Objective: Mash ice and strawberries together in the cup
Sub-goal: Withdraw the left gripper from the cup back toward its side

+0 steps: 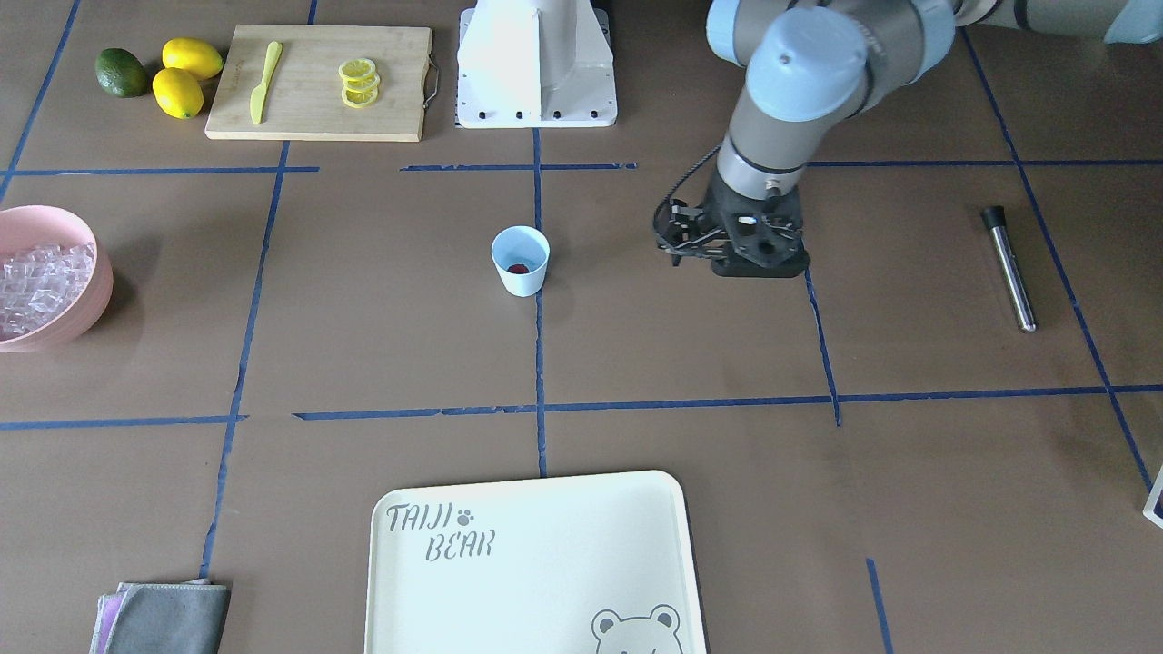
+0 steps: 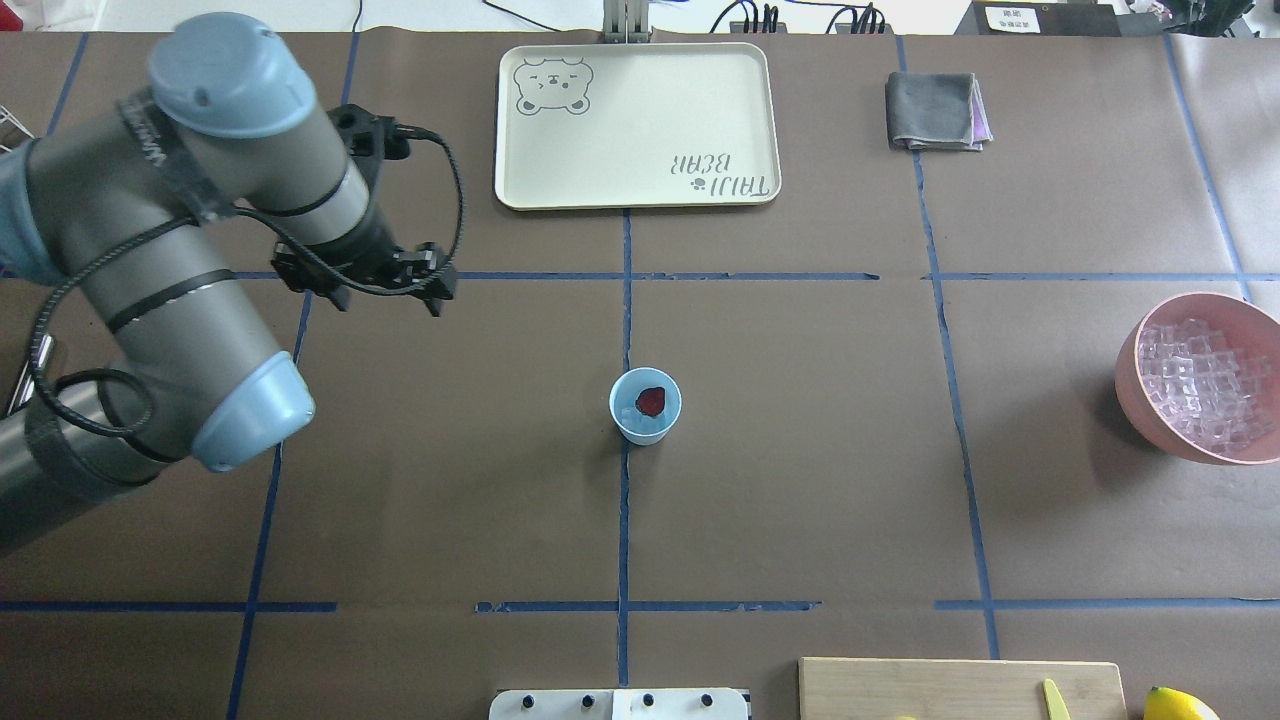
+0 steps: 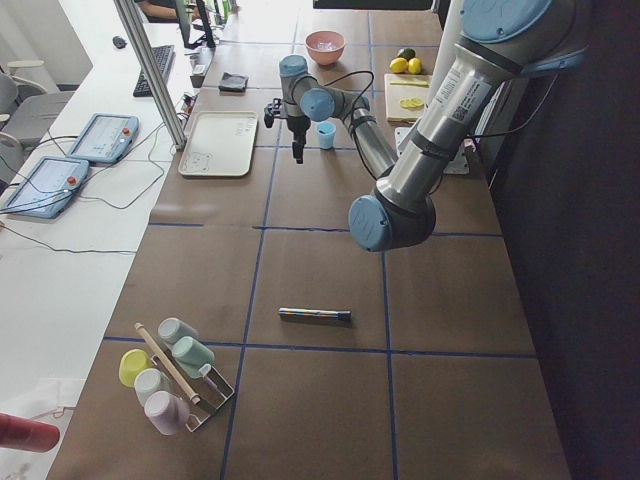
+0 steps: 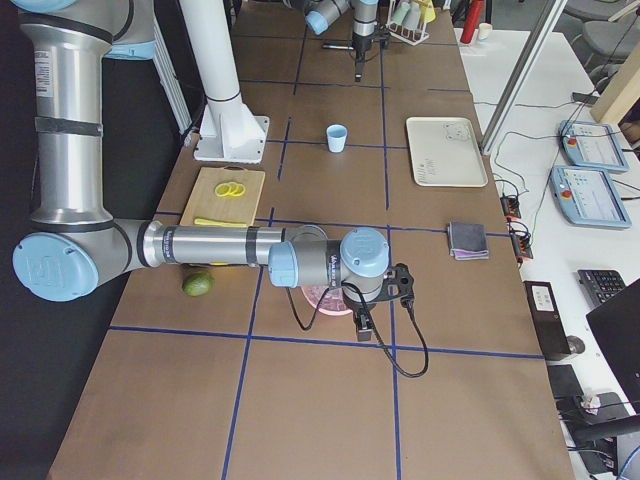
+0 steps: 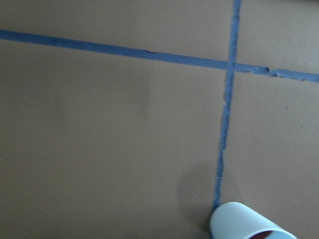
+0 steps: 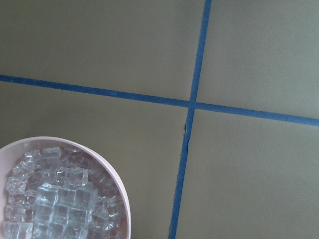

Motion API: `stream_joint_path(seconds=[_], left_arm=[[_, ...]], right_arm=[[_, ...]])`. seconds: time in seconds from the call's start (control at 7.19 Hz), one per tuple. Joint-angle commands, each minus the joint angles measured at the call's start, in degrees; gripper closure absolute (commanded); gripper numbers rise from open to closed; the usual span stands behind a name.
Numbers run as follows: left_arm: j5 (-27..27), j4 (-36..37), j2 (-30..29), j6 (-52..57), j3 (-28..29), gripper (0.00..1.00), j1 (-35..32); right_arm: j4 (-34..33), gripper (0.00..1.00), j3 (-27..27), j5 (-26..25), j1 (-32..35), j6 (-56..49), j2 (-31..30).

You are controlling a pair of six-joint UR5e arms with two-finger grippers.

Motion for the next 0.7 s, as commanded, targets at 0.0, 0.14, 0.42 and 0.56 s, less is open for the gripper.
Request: stream_joint_path(seconds=[0.0, 0.14, 0.42, 0.56], left_arm=[[-2.9, 0.0, 10.3, 14.8, -1.8, 0.0, -6.5], [-3.8, -0.4, 15.7, 20.5, -2.3, 0.0, -10.1], [-6.1, -1.8, 24.5, 27.1, -2.3, 0.0, -15.0], [-6.2, -7.4, 29.5, 27.0, -2.1, 0.0, -15.8]], right_arm=[[-0.5, 0.01, 0.2, 0.0, 1.0, 0.1, 0.0], [-1.9, 0.01, 1.0, 0.2, 1.6, 0.1, 0.1], [-2.1, 0.01, 1.1, 0.3, 1.6, 0.2, 0.0], [-2.1, 0.01, 1.3, 0.4, 1.6, 0.2, 0.1]])
